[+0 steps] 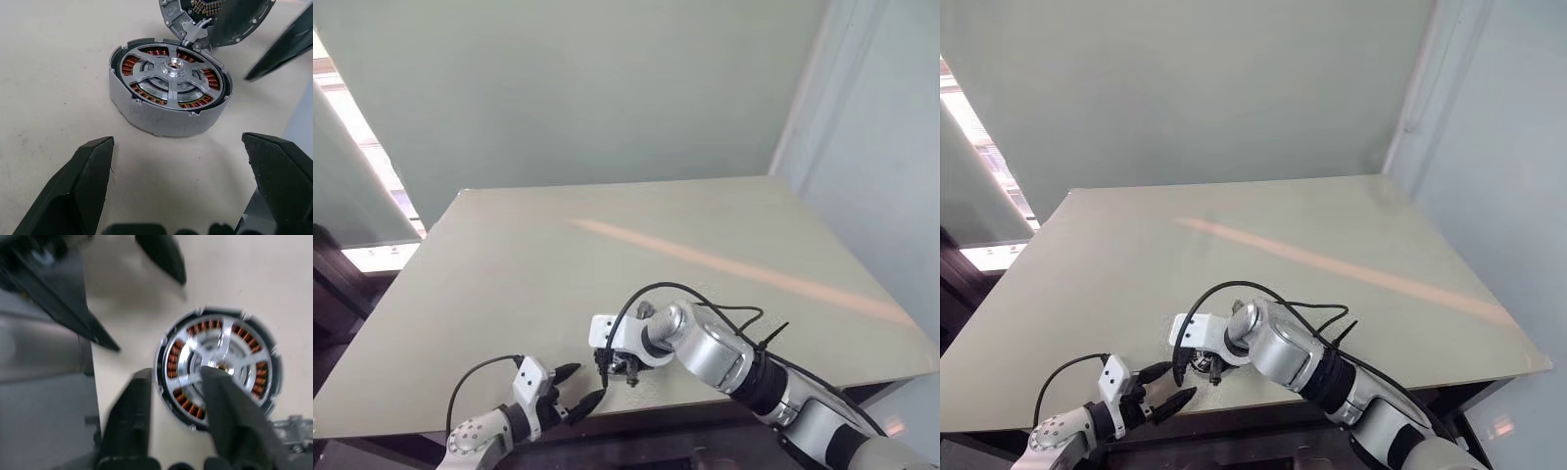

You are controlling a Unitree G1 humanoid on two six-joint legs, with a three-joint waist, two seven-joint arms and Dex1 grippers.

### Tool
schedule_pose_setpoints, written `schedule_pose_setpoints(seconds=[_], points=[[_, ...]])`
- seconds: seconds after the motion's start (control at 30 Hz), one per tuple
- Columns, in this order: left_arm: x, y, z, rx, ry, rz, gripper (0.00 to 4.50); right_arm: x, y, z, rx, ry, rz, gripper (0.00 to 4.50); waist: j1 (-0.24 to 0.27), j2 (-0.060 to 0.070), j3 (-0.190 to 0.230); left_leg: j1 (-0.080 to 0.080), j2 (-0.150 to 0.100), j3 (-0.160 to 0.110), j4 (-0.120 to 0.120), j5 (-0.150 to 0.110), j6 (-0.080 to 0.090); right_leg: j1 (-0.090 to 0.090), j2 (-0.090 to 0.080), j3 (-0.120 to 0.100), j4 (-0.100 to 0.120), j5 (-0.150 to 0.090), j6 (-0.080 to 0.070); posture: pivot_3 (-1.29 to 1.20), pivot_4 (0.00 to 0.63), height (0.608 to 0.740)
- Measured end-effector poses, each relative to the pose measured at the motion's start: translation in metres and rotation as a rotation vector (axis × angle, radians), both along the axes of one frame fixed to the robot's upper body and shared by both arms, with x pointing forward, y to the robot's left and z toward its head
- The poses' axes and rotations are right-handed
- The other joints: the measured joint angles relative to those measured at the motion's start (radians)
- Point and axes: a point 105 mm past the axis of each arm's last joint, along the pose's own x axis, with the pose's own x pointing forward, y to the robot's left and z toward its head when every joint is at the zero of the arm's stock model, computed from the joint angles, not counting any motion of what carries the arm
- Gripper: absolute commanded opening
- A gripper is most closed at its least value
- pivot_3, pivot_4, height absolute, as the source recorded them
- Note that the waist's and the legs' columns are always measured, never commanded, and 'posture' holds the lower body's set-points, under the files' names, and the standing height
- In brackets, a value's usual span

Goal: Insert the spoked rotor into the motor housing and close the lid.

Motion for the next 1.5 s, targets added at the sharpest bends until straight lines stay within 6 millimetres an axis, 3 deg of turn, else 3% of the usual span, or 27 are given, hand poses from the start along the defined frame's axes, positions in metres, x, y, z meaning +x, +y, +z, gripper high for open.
schedule_pose_setpoints(seconds=[0.13,0.3,0.4,0.5,0.6,0.67,0.77,0.87,0.93,1.23,1.27,1.5], points=[[-0.002,0.0,-0.001,-0.001,0.006,0.003,4.5,0.007,0.007,0.037,0.18,-0.035,-0.046,3.79,0.0,0.0,0.0,0.0,0.0,0.0,0.0,0.0,0.0,0.0,0.0,0.0,0.0,0.0,0.0,0.0,0.0,0.74],[-0.005,0.006,-0.004,-0.004,0.022,0.032,4.5,0.029,-0.001,0.095,0.463,-0.105,-0.163,3.79,0.001,0.0,0.0,0.0,0.0,0.0,0.0,0.0,0.0,0.0,0.0,0.0,-0.001,0.0,0.0,0.0,0.0,0.74],[-0.006,0.013,-0.003,-0.015,0.033,0.067,4.5,0.049,-0.022,0.11,0.52,-0.176,-0.259,3.79,0.0,0.001,0.0,0.0,0.0,0.0,0.0,0.0,0.0,0.0,-0.001,0.0,-0.001,0.0,0.0,0.0,0.0,0.74],[-0.006,0.019,-0.002,-0.025,0.042,0.092,4.5,0.071,-0.051,0.108,0.477,-0.266,-0.366,3.79,0.0,0.0,0.0,0.0,0.0,0.001,0.0,0.0,0.0,0.0,-0.001,0.0,-0.001,0.0,0.0,0.0,0.0,0.74],[-0.007,0.026,-0.002,-0.02,0.05,0.118,4.5,0.098,-0.101,0.089,0.289,-0.415,-0.48,3.79,0.001,0.0,0.0,-0.001,-0.001,0.002,0.0,0.0,0.0,0.0,-0.001,0.001,-0.002,0.0,0.0,0.0,0.0,0.74],[-0.007,0.028,-0.002,-0.016,0.054,0.124,4.5,0.105,-0.126,0.073,0.195,-0.445,-0.529,3.79,0.0,0.0,0.0,-0.001,-0.001,0.003,-0.002,0.0,0.0,0.0,-0.001,0.002,-0.002,0.0,0.0,0.0,0.0,0.74],[-0.006,0.026,0.001,-0.022,0.044,0.119,4.5,0.1,-0.14,0.04,0.095,-0.404,-0.525,3.79,-0.007,0.0,0.0,0.0,0.0,0.004,-0.003,0.0,0.0,-0.001,0.0,0.003,-0.002,-0.001,-0.002,0.0,0.0,0.74],[-0.003,0.025,0.008,-0.037,0.033,0.115,4.11,0.085,-0.132,0.01,0.074,-0.305,-0.487,3.81,-0.01,0.0,0.001,0.0,0.001,0.003,-0.004,0.0,0.0,-0.001,0.001,0.003,-0.001,-0.001,-0.002,0.0,0.0,0.74],[-0.003,0.026,0.009,-0.04,0.037,0.116,3.55,0.078,-0.121,0.005,0.114,-0.256,-0.47,3.81,-0.013,0.0,0.001,0.0,0.001,0.003,-0.002,0.0,0.0,-0.001,0.001,0.003,-0.001,-0.001,-0.002,0.0,0.0,0.74],[0.001,0.036,0.015,-0.034,0.038,0.144,0.19,0.047,-0.067,-0.002,0.335,-0.039,-0.392,3.81,-0.018,0.0,0.001,0.0,0.0,0.002,-0.001,0.0,0.0,0.001,0.0,0.002,-0.001,-0.001,-0.002,0.0,0.0,0.74],[0.001,0.036,0.015,-0.035,0.035,0.144,0.02,0.045,-0.063,-0.002,0.346,-0.026,-0.387,3.81,-0.019,0.0,0.001,0.0,0.0,0.002,-0.001,0.0,0.0,0.001,0.0,0.002,-0.001,-0.001,-0.002,0.0,0.0,0.74],[0.004,0.033,0.022,-0.032,0.013,0.139,0.02,0.036,-0.037,-0.014,0.393,0.042,-0.364,3.81,-0.021,0.0,0.001,0.0,0.001,0.002,-0.001,0.0,0.0,0.0,0.001,0.002,-0.001,-0.001,-0.002,0.0,0.0,0.74]])
